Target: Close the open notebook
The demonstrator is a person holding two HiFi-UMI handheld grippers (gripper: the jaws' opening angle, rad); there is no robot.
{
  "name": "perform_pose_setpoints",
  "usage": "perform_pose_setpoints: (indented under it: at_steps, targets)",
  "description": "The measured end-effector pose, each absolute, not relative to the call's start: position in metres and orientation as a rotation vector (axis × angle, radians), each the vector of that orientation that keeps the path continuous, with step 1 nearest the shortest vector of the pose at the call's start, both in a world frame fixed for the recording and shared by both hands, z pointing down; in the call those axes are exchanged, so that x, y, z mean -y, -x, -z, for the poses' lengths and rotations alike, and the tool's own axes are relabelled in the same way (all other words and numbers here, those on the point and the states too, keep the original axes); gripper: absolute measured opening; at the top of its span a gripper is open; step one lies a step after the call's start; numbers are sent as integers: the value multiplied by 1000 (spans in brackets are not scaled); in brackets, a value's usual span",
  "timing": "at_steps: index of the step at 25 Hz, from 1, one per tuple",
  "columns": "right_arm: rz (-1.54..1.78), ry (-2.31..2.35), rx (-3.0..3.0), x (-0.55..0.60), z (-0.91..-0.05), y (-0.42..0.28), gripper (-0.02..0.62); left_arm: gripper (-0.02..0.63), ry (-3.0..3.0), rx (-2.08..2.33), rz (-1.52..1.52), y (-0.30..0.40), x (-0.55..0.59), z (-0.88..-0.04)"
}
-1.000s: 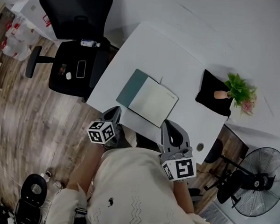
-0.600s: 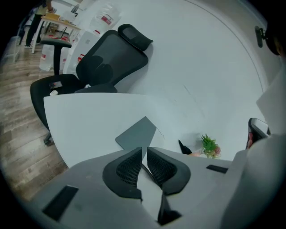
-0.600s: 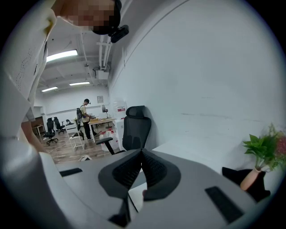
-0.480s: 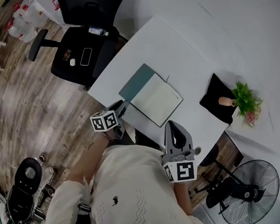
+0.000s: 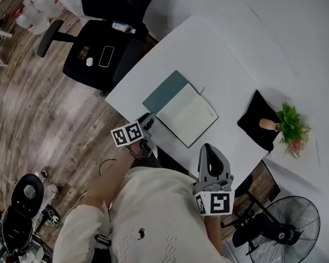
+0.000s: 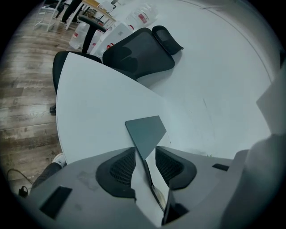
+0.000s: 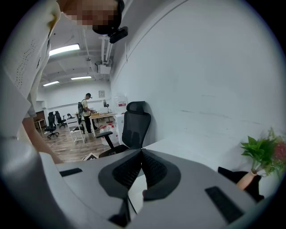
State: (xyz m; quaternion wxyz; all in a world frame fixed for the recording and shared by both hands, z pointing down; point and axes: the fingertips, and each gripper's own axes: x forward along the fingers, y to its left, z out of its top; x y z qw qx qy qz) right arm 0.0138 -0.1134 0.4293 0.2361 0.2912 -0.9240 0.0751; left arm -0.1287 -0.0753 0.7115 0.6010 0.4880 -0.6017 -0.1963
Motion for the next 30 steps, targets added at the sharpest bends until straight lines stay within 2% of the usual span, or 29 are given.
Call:
perform_pose_setpoints:
  at_steps: [12,30]
  targets:
    - [-195,-810,2505,117,-436,-31,2,141,-975,1376,587,122,84,-720]
    - [-189,-808,2492,119,-440,-20,2,138,-1017,1441,562,144,88,-717]
